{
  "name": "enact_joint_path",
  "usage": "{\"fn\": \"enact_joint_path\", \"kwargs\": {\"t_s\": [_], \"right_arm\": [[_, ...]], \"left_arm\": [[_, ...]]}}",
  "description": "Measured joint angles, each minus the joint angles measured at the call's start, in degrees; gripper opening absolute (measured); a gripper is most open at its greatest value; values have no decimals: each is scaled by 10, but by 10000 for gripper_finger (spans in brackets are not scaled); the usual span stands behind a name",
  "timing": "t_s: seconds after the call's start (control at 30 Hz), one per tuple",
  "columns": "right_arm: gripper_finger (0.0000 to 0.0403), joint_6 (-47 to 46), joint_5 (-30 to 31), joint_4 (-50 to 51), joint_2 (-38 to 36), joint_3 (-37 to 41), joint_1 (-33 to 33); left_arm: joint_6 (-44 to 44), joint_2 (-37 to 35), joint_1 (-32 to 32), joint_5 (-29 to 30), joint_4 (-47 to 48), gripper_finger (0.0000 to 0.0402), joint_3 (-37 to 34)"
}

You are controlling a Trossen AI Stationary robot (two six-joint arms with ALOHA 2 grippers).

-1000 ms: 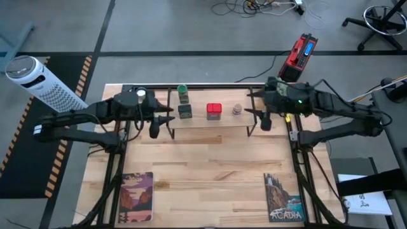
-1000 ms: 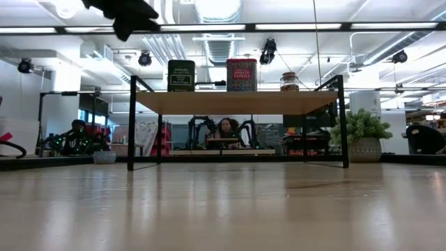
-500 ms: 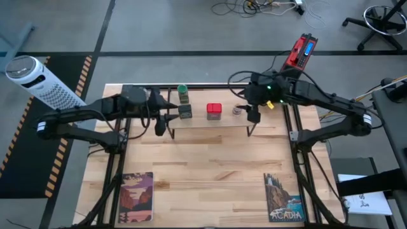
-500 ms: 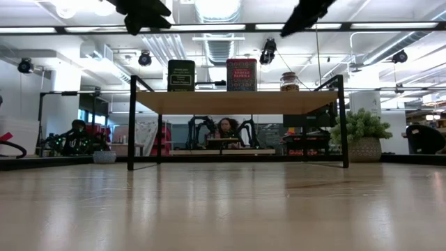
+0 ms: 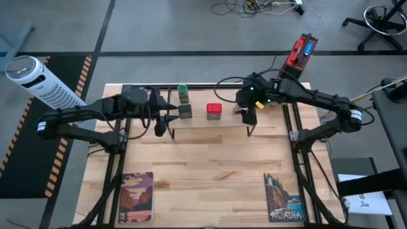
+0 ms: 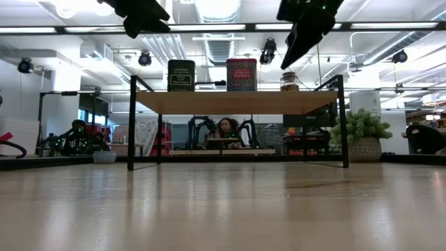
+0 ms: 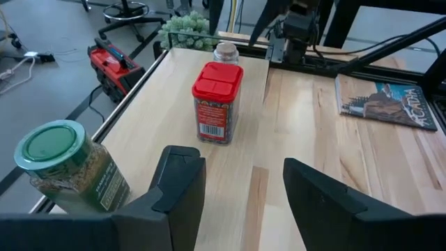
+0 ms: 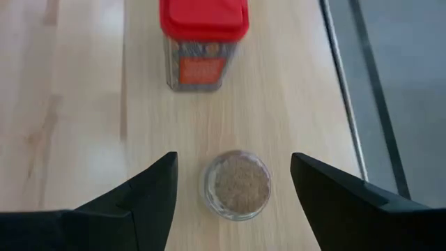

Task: Shelf spices
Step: Remove the transparent seasoning bottle from the shelf

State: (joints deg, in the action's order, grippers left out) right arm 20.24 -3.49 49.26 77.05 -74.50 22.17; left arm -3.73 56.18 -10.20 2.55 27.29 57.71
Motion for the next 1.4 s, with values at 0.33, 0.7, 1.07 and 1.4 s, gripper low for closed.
{"fn": "enact_joint_path", "kwargs": {"t_s": [0.33, 0.7, 1.07, 1.4], "right_arm": [[247, 7, 0, 9, 26, 0, 7], [246, 8, 0, 26, 53, 0, 12], [212, 4, -16, 32, 74, 0, 15], [196, 4, -17, 30, 94, 0, 15]], "left_arm": [[-1, 0, 0, 0, 13, 179, 4], [-10, 0, 0, 0, 31, 181, 4], [-13, 0, 0, -1, 37, 178, 4], [-14, 0, 0, -1, 38, 177, 4]]}}
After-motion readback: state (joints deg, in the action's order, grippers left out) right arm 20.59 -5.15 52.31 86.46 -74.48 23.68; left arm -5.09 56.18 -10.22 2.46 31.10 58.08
